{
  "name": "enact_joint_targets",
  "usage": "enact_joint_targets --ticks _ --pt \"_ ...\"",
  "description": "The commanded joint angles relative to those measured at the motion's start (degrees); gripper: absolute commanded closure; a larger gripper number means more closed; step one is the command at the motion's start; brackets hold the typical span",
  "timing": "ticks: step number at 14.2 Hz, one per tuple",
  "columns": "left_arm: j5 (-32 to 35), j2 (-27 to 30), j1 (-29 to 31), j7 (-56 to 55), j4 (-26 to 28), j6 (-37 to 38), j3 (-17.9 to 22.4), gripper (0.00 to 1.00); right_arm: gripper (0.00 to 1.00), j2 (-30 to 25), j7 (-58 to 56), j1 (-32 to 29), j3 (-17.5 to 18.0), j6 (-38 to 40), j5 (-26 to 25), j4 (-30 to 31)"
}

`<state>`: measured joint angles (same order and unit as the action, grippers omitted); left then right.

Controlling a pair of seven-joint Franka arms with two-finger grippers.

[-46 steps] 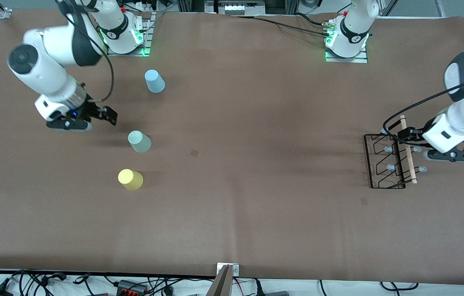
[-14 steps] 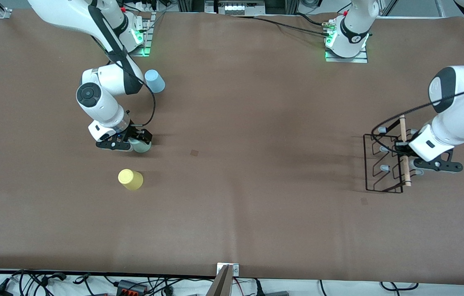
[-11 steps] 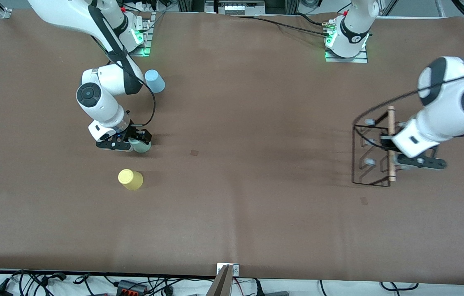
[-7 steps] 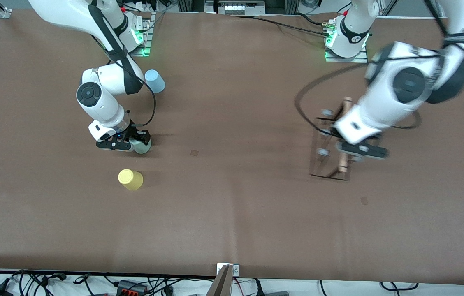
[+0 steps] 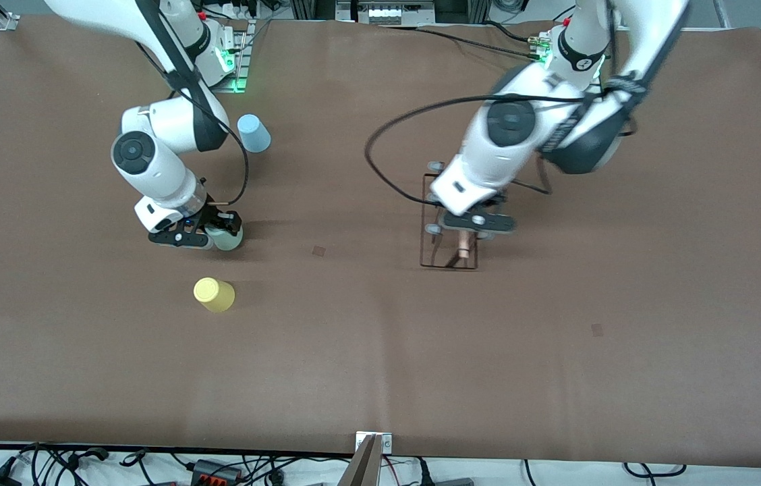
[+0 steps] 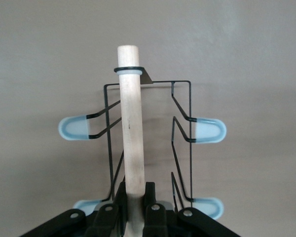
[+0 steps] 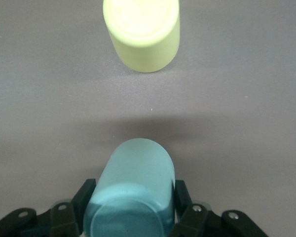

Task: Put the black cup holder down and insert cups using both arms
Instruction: 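Slide the rack with the left gripper toward the table middle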

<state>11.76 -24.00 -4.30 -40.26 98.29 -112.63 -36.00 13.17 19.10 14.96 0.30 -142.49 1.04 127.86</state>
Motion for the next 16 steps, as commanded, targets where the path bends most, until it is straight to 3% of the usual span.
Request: enact_joint_targets --ticks 1,3,16 --pt "2.8 -3.2 -2.3 -6.3 -2.9 0.1 0.0 0.99 0.91 -3.2 -3.3 -0.4 -0.4 4.6 -0.7 -1.0" --pt "2.9 -3.9 -4.2 -8.2 -3.3 -4.4 0.0 0.99 0.91 -4.0 -3.9 -0.6 -0.4 5.2 -0.7 -1.2" --pt "4.0 -6.8 -8.2 -11.1 -3.5 -10.2 0.3 0.98 0.9 -9.2 -8.4 -0.6 -0.4 15.7 -1.0 -3.0"
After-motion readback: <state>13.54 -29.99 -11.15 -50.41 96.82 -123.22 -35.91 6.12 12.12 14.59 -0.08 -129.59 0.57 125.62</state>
